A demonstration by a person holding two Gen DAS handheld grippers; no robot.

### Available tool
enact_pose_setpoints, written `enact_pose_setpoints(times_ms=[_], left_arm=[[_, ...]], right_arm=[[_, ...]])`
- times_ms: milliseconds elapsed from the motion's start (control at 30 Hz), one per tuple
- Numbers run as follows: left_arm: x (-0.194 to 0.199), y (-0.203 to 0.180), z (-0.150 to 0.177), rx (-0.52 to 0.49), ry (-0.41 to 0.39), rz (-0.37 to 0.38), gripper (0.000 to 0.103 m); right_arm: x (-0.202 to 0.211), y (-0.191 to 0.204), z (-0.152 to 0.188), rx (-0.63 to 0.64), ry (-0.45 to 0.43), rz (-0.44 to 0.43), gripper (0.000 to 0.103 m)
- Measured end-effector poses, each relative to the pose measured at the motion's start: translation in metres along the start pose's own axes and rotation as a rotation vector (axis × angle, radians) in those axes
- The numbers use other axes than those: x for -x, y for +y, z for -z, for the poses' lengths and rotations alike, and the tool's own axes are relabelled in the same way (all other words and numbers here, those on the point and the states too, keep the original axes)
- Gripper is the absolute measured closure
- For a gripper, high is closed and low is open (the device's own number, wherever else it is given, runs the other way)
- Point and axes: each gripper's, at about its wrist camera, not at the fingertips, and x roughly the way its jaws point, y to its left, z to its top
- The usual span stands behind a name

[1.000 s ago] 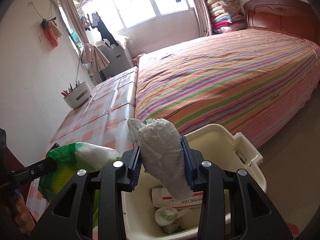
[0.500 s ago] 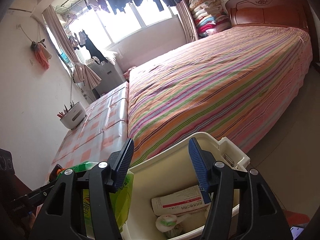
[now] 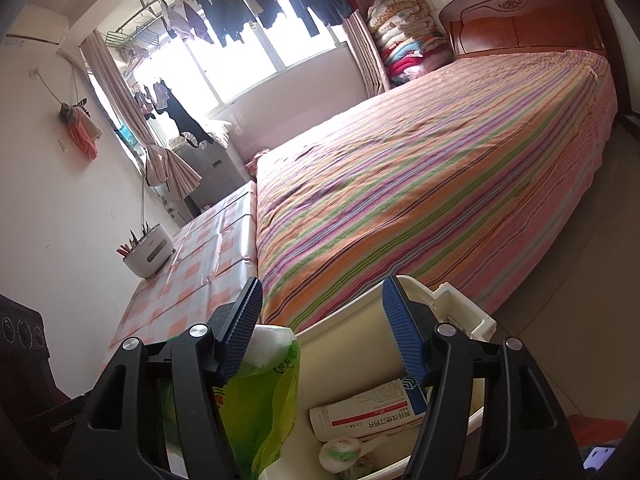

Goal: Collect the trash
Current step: 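Release the white tissue and green tissue pack into the cream bin, then move both grippers back toward the brown bottle and orange peel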

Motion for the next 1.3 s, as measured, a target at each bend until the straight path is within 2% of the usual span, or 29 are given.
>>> enact_pose_setpoints(times_ms=[67,100,133,200,333,500,600,733,800,967,1200,1300], left_arm=[[-0.003,0.000,0.001,-0.004,0.001,-0.021,0.090],[-0.004,0.001,0.002,-0.002,-0.001,-0.025,0.076],[-0.003,0.002,0.003,0.001,-0.010,-0.034,0.050],[0.003,0.004,0.003,0.013,-0.060,-0.049,0.033],[0.017,0.010,-0.001,0.041,-0.089,-0.044,0.028],[0.053,0.035,0.000,0.119,-0.193,-0.085,0.028],[0.077,0.061,0.000,0.181,-0.262,-0.131,0.028],[0.100,0.102,0.001,0.264,-0.293,-0.188,0.028],[0.112,0.123,0.003,0.314,-0.315,-0.196,0.027],[0.138,0.160,0.012,0.398,-0.356,-0.178,0.018],[0.153,0.182,0.027,0.446,-0.319,-0.125,0.014],[0.150,0.188,0.033,0.465,-0.255,-0.139,0.014]], right_arm=[[0.001,0.001,-0.001,-0.001,-0.003,-0.007,0.039],[0.001,0.002,-0.001,0.000,-0.005,-0.007,0.039],[0.000,0.003,-0.001,0.000,-0.007,-0.007,0.038],[-0.001,0.004,0.000,-0.001,-0.005,-0.015,0.038],[-0.001,0.006,0.000,0.000,-0.009,-0.025,0.037],[0.001,0.013,-0.003,0.005,-0.021,-0.065,0.033],[-0.003,0.026,0.000,0.022,-0.015,-0.093,0.032],[-0.015,0.052,0.010,0.049,0.011,-0.130,0.031],[-0.020,0.064,0.015,0.065,0.026,-0.149,0.030],[-0.030,0.095,0.028,0.108,0.060,-0.190,0.028],[-0.048,0.142,0.042,0.118,0.102,-0.254,0.027],[-0.054,0.170,0.048,0.130,0.116,-0.292,0.024]])
